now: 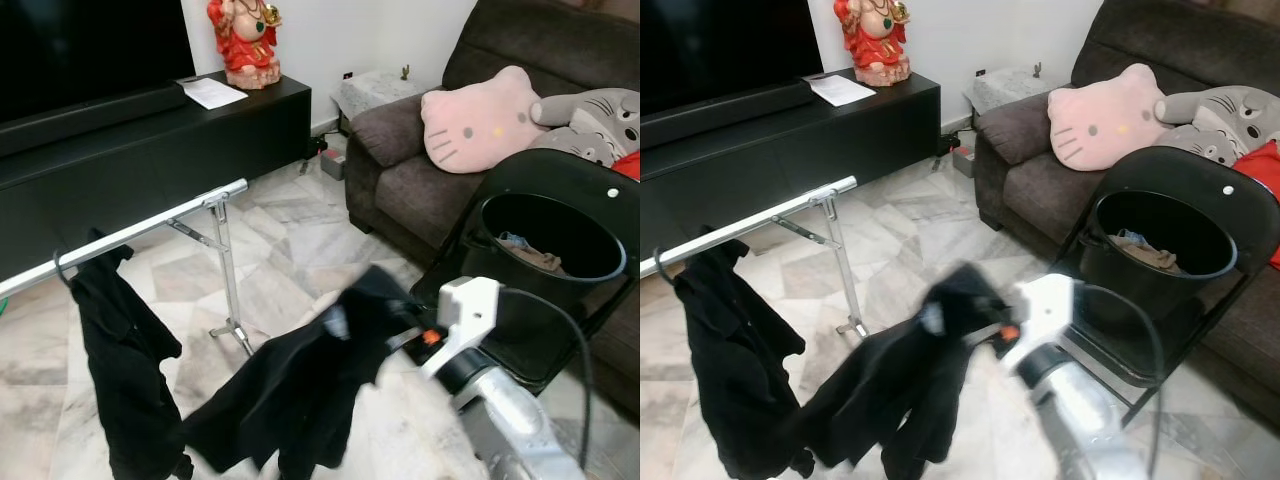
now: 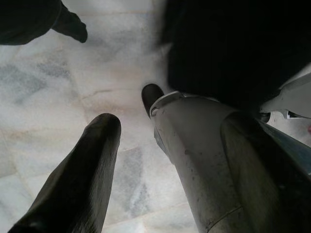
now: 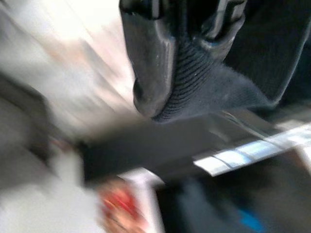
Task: Hang hanger
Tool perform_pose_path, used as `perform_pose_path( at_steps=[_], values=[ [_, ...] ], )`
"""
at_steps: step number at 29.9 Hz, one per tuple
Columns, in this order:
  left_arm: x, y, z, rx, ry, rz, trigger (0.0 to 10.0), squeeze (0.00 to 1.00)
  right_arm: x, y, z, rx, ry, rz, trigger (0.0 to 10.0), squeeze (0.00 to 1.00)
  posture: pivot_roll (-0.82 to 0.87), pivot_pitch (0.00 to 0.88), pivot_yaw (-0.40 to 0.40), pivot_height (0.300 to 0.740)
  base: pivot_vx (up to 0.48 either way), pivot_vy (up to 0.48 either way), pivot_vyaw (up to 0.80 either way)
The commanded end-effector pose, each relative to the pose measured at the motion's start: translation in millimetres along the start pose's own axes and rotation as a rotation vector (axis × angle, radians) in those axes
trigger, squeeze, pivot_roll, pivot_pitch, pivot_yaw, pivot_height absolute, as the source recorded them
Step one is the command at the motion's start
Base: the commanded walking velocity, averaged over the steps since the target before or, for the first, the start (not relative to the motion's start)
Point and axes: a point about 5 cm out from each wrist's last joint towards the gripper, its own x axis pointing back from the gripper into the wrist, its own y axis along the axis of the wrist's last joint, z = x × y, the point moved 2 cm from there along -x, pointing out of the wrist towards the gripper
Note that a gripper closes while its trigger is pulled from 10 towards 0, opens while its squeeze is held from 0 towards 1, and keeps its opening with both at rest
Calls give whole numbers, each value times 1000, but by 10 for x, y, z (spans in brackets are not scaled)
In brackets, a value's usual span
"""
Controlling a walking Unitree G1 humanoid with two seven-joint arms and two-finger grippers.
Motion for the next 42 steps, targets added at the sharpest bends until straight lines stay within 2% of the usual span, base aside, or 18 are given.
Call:
perform_pose_path(
  at_steps=[1,3,5,7,8,11,13,17,22,23,42],
  values=[
    [17,-114,-20,-7,-7,41,10000,0,-8,-127,-333,-53,-224,26,10000,0,-190,114,4,740,0,0,0],
    [17,-113,-19,-7,-7,41,10000,0,19,-288,-486,-88,-329,66,10000,0,-188,114,5,740,0,0,0],
    [18,-113,-19,-4,-6,39,10000,0,35,-444,-533,-111,-360,105,10000,0,-182,114,5,740,0,0,0],
    [19,-113,-16,5,-1,35,10000,0,37,-490,-539,-98,-376,112,10000,0,-168,114,3,740,0,0,0],
    [21,-116,-10,10,2,32,10000,0,35,-487,-555,-68,-403,103,10000,0,-164,114,4,740,0,0,0],
    [24,-121,-3,13,5,33,10000,0,22,-403,-570,-72,-435,54,10000,0,-167,115,9,740,0,0,0],
    [27,-131,4,5,5,38,10000,0,15,-270,-592,-48,-480,-24,10000,0,-171,112,13,740,0,0,0],
    [32,-142,14,-2,3,43,10000,0,7,-222,-588,-17,-524,-83,10000,0,-172,110,15,740,0,0,0],
    [36,-149,22,-4,4,43,10000,0,8,-266,-498,-31,-516,-96,10000,0,-171,102,15,740,0,0,255],
    [36,-148,22,-5,4,43,10000,0,7,-255,-483,-6,-508,-100,10000,0,-170,99,13,740,0,0,800],
    [37,-168,3,6,8,43,10000,0,-13,-257,-476,37,-488,-109,10000,0,-161,66,-2,740,0,0,800]
  ],
)
